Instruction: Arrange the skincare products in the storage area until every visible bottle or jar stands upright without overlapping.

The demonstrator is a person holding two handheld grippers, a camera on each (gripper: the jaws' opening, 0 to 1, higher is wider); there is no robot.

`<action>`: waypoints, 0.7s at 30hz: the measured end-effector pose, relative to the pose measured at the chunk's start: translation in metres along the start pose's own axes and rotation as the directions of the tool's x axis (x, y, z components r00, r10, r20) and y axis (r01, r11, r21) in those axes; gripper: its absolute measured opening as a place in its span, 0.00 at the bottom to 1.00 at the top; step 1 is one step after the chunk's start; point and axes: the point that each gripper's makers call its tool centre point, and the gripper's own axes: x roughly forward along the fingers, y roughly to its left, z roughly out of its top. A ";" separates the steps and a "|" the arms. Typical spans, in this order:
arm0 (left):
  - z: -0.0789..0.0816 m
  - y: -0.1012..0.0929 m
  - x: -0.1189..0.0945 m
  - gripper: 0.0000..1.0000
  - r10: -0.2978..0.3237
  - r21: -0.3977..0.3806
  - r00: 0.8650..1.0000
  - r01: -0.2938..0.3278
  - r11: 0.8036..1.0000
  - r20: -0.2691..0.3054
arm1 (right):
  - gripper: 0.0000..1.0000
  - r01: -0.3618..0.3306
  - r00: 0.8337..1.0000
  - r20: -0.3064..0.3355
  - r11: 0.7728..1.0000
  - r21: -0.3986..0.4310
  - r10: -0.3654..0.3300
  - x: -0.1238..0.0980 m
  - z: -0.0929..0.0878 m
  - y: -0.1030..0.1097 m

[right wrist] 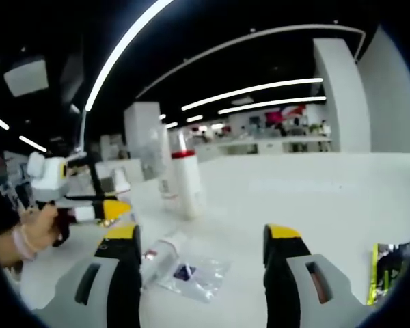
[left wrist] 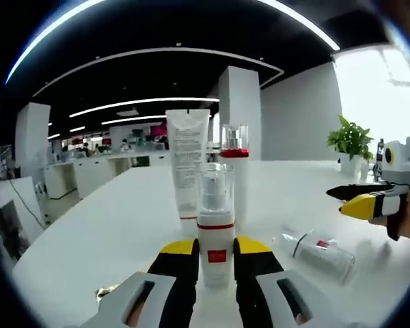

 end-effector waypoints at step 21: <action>0.008 0.005 0.037 0.20 0.046 -0.003 0.999 -0.046 0.999 0.003 | 0.71 0.004 1.000 -0.004 1.000 0.003 -0.004 -0.001 -0.001 -0.007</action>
